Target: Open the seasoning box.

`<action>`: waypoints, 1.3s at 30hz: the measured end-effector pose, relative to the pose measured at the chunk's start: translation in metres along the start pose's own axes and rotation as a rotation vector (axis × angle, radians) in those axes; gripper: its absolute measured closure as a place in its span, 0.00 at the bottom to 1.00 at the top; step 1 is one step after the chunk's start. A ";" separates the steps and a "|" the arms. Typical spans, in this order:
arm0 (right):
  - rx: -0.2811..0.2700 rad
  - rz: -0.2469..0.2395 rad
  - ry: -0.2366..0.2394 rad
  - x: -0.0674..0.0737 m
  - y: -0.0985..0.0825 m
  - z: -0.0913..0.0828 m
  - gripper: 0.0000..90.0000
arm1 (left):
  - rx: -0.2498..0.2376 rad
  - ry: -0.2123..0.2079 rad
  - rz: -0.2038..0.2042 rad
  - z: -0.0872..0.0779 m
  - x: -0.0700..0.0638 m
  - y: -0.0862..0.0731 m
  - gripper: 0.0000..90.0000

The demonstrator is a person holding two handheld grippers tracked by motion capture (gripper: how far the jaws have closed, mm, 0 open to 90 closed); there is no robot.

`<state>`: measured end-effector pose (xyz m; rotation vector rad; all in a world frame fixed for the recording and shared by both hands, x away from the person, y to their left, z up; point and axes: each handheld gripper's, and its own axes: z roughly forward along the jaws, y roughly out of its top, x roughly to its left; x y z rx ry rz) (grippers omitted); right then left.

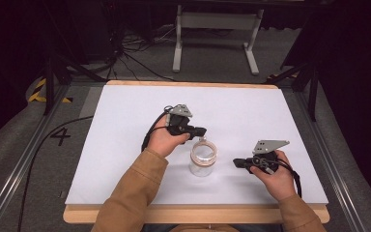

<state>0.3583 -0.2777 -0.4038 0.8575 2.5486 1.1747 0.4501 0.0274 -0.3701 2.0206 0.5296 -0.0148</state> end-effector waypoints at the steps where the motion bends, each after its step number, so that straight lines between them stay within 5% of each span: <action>1: -0.002 -0.001 0.002 0.000 0.000 0.000 1.00 | -0.001 -0.002 0.000 0.000 0.000 0.000 0.99; 22: -0.055 -0.105 0.067 0.041 0.028 0.007 1.00 | 0.003 0.005 0.017 -0.002 0.002 -0.001 1.00; 39: -0.068 -0.114 0.086 0.048 0.033 0.010 1.00 | -0.013 -0.006 0.020 0.000 0.001 -0.001 1.00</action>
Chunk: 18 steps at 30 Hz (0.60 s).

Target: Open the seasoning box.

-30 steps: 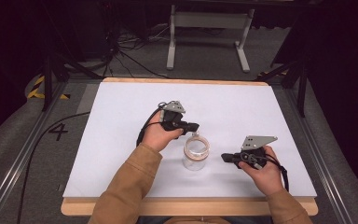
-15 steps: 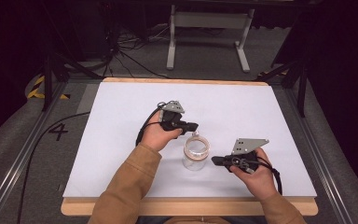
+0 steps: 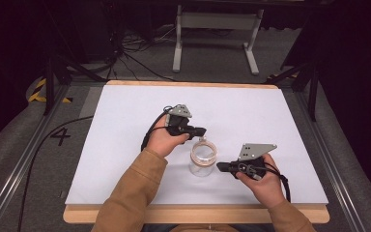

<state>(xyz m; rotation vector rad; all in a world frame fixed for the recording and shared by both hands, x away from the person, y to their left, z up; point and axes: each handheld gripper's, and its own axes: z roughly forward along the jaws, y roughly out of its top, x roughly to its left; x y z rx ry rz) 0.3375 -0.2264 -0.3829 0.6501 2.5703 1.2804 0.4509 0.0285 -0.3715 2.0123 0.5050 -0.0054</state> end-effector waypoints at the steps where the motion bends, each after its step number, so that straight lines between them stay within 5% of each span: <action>1: -0.001 -0.002 0.001 0.001 0.001 0.001 1.00 | 0.000 0.000 0.000 0.000 0.000 0.000 1.00; 18: -0.006 -0.001 0.006 0.005 0.005 0.004 1.00 | 0.008 0.002 -0.004 0.001 0.001 -0.001 1.00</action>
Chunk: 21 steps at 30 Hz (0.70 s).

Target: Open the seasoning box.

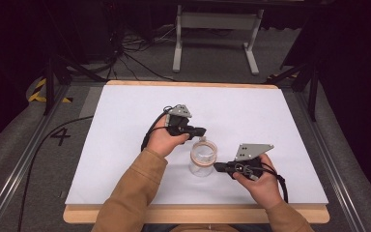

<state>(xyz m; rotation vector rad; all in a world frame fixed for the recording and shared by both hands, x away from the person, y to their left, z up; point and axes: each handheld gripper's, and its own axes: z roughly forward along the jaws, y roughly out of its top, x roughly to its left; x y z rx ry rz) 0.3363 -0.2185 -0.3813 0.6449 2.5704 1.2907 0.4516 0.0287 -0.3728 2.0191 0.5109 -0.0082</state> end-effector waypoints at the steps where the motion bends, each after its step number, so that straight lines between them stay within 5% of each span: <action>1: -0.003 0.002 0.000 0.000 0.000 0.000 1.00 | 0.000 0.000 -0.001 0.000 0.000 0.000 1.00; 21: -0.067 0.020 -0.019 -0.003 0.004 -0.002 1.00 | -0.016 0.009 -0.003 -0.001 -0.002 0.000 1.00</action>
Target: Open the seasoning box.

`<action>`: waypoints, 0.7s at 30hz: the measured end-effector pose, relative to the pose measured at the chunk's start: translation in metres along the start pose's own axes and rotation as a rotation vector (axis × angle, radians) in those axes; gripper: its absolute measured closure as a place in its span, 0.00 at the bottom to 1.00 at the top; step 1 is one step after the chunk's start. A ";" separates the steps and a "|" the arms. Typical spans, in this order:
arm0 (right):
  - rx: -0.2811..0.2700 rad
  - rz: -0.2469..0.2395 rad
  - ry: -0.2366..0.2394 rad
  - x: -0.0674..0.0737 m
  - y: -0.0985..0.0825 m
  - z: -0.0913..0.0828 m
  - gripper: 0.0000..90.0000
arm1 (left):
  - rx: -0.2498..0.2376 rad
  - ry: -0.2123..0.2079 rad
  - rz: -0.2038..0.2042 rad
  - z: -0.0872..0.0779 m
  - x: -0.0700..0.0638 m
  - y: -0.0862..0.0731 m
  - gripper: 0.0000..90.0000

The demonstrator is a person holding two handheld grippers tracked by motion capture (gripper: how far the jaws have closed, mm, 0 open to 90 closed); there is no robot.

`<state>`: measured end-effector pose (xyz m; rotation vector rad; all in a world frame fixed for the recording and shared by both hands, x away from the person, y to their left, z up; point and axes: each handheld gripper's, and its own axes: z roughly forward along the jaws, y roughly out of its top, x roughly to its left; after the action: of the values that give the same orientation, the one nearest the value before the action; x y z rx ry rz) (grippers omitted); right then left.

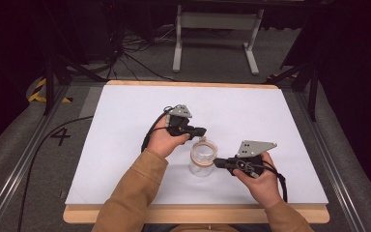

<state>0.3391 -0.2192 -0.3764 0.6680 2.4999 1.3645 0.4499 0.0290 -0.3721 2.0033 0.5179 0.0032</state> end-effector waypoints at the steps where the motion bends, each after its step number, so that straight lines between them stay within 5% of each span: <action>1: -0.001 0.003 0.002 0.000 0.000 0.000 1.00 | -0.029 0.004 -0.006 -0.002 0.000 0.000 1.00; 10: -0.045 0.009 0.023 -0.003 0.004 0.000 1.00 | -0.075 0.076 -0.030 -0.030 -0.004 -0.004 0.99; 21: -0.095 -0.001 0.065 -0.010 0.014 0.003 1.00 | -0.064 0.122 -0.046 -0.066 -0.008 -0.017 0.99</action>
<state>0.3525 -0.2157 -0.3667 0.6124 2.4660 1.5170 0.4220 0.0888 -0.3539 1.9369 0.6339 0.1132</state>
